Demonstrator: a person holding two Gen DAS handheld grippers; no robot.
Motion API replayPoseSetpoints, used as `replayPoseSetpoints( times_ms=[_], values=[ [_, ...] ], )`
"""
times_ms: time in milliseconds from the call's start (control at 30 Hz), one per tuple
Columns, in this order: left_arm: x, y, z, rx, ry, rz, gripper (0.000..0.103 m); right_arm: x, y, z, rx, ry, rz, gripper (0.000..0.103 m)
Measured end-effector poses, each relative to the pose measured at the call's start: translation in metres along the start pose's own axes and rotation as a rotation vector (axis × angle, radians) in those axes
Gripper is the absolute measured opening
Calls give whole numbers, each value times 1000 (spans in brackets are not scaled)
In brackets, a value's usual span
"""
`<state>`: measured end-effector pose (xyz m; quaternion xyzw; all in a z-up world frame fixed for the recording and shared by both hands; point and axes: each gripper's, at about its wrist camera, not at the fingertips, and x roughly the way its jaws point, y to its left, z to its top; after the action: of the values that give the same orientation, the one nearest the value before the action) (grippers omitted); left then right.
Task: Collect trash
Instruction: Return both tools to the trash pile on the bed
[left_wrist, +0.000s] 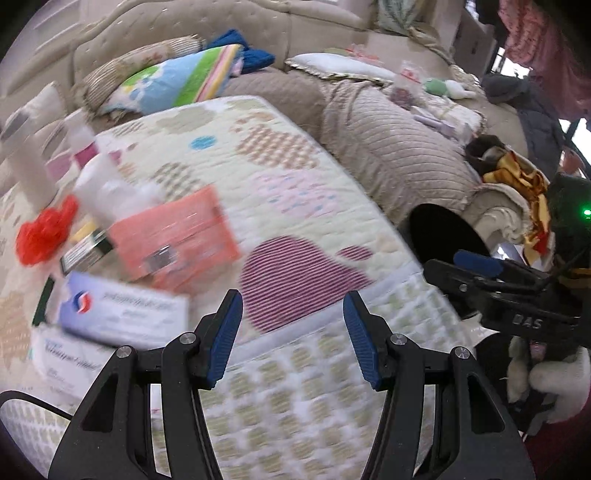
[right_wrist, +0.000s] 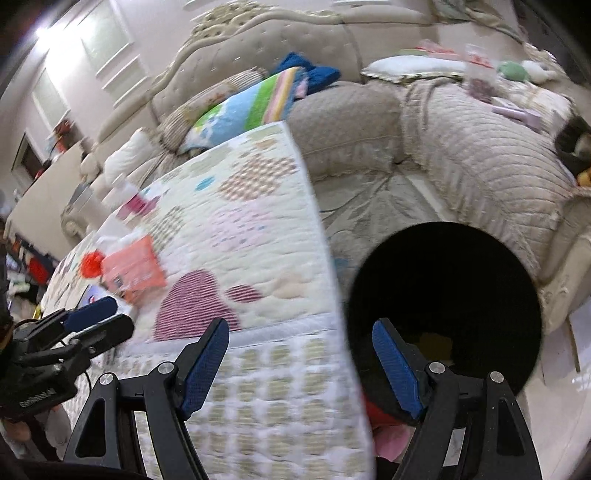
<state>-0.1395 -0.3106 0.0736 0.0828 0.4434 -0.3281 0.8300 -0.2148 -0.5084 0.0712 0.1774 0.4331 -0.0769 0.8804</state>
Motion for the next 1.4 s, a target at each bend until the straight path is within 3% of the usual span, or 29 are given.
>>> replayPoseSetpoints(
  times_ms=[267, 467, 600, 667, 867, 1000, 1133, 1400],
  values=[
    [2, 75, -18, -149, 33, 13, 55, 22, 54, -1, -107, 51, 53, 78],
    [-25, 119, -44, -203, 84, -76, 55, 38, 91, 1, -186, 92, 104, 78],
    [-40, 144, -62, -228, 144, 0, 55, 53, 116, 2, -233, 117, 146, 78],
    [-49, 157, -74, -252, 159, 2, 55, 58, 128, 2, -249, 127, 166, 78],
    [-83, 170, -87, -283, 115, -16, 55, 78, 166, -5, -350, 170, 242, 78],
    [-93, 173, -85, -262, 92, 63, 55, 91, 190, -9, -396, 196, 272, 78],
    [-82, 178, -81, -243, 108, 133, 55, 103, 204, -11, -419, 207, 245, 78],
    [-75, 177, -72, -271, 93, 107, 55, 135, 213, 9, -362, 143, 125, 78]
  ],
)
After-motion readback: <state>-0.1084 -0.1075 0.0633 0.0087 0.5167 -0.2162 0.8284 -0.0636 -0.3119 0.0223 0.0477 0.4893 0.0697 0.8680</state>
